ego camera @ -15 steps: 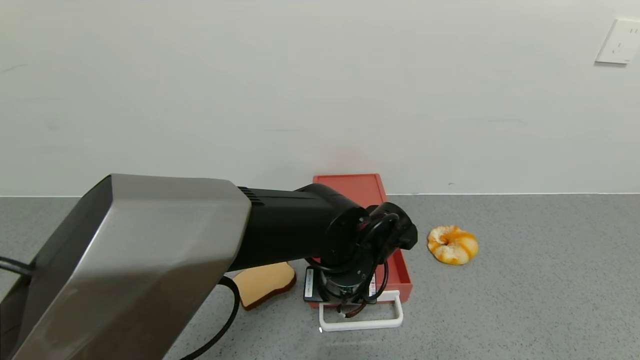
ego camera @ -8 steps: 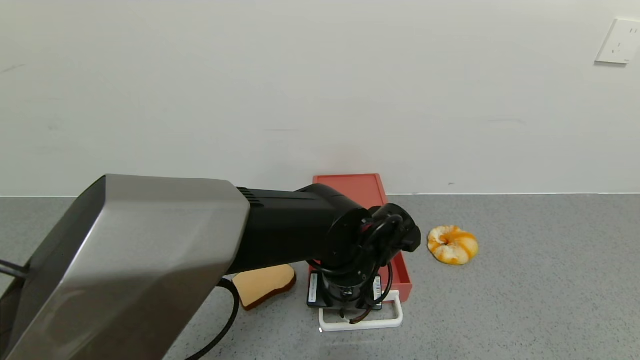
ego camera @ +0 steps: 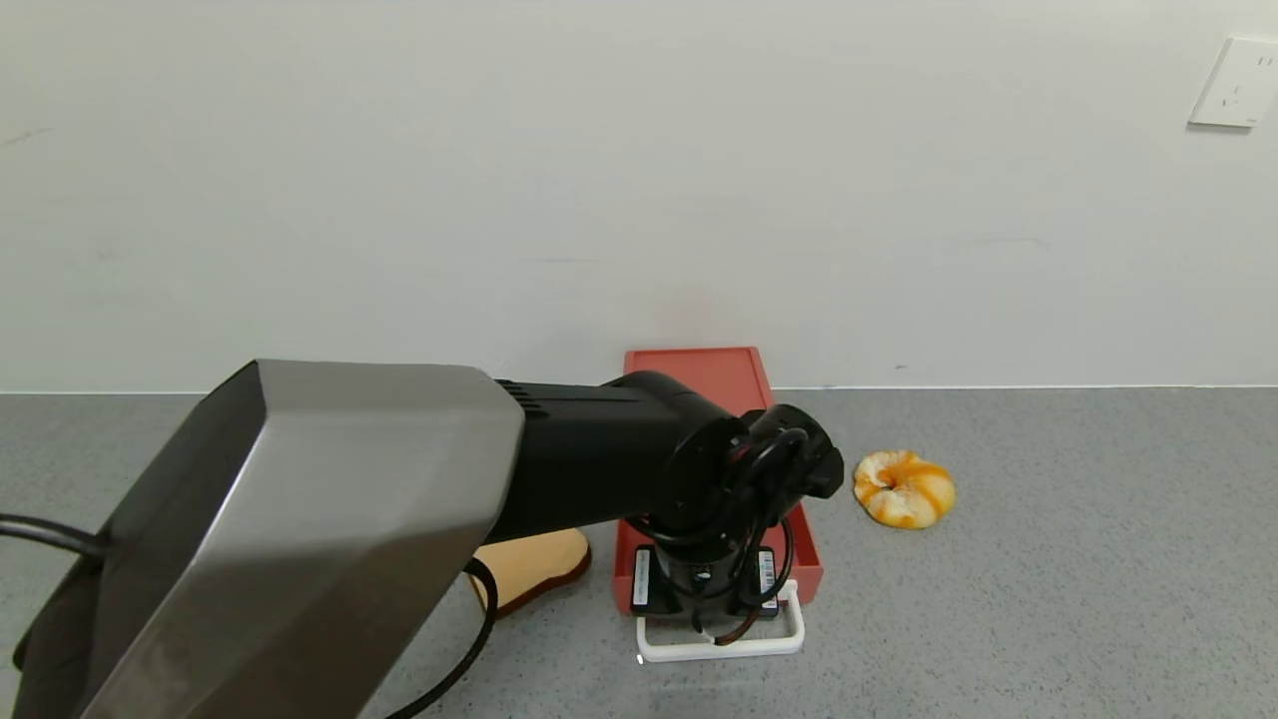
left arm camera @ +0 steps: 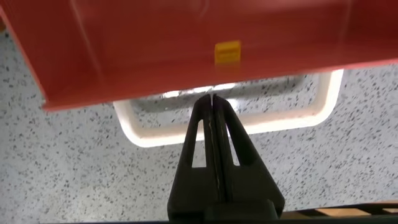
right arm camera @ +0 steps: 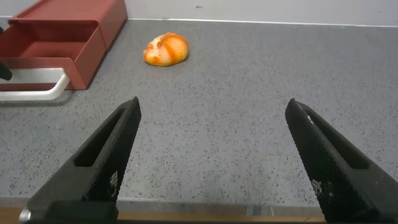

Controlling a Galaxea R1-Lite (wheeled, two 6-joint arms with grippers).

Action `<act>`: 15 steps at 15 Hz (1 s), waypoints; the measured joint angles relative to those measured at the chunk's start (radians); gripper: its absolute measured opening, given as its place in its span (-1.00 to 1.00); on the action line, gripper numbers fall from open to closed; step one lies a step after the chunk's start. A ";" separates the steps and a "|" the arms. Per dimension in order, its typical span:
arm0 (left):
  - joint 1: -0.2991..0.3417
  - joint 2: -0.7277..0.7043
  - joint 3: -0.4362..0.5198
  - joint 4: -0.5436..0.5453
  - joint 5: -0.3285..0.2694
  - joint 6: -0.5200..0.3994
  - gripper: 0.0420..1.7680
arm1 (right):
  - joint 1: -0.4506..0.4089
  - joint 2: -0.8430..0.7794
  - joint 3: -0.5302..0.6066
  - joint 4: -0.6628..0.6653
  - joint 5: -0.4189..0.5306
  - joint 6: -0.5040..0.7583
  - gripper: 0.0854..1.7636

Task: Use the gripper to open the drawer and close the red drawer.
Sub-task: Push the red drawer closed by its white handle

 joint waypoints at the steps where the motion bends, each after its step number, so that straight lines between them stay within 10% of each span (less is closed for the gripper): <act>1: 0.001 0.006 -0.009 0.000 0.002 0.001 -0.92 | 0.000 0.000 0.000 0.000 0.000 0.000 0.94; 15: 0.047 0.050 -0.095 -0.035 0.061 0.081 -0.92 | 0.000 0.000 0.000 0.000 0.000 0.000 0.94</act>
